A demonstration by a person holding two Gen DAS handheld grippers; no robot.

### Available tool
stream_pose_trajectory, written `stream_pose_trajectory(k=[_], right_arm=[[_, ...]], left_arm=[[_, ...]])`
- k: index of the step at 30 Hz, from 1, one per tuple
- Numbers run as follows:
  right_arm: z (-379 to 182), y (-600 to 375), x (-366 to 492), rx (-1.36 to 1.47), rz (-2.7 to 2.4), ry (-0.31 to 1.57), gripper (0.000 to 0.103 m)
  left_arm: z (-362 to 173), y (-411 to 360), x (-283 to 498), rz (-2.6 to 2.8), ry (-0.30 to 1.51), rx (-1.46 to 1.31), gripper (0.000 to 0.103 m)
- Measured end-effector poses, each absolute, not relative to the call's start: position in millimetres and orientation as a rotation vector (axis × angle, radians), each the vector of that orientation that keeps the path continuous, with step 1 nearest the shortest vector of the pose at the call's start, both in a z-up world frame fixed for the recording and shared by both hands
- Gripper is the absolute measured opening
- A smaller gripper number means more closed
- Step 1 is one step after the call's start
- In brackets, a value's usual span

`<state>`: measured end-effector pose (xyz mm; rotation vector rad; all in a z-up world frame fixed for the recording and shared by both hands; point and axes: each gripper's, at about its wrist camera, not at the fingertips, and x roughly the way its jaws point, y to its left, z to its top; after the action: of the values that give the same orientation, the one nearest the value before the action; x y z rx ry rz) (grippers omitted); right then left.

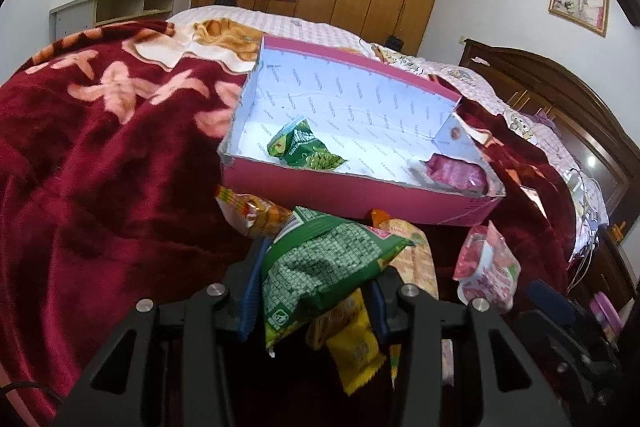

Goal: Organize snacks
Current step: 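Grasp a green snack bag with the left tool while the right tool grasps the wafer bar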

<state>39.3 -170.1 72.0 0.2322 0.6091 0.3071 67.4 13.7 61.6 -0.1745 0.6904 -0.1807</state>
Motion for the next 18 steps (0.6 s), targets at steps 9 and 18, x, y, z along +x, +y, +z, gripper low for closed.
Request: stream_pose_trajectory(k=[9,18], right_arm=[[74,-143,48,0.228,0.378,0.634,0.091],[66,-124,74,0.271,0.421,0.7,0.084]], left_arm=[[68,35,48,-0.165,0.663,-0.157,0.046],[51,46,46,-0.157,0.69,-0.172,0.046]])
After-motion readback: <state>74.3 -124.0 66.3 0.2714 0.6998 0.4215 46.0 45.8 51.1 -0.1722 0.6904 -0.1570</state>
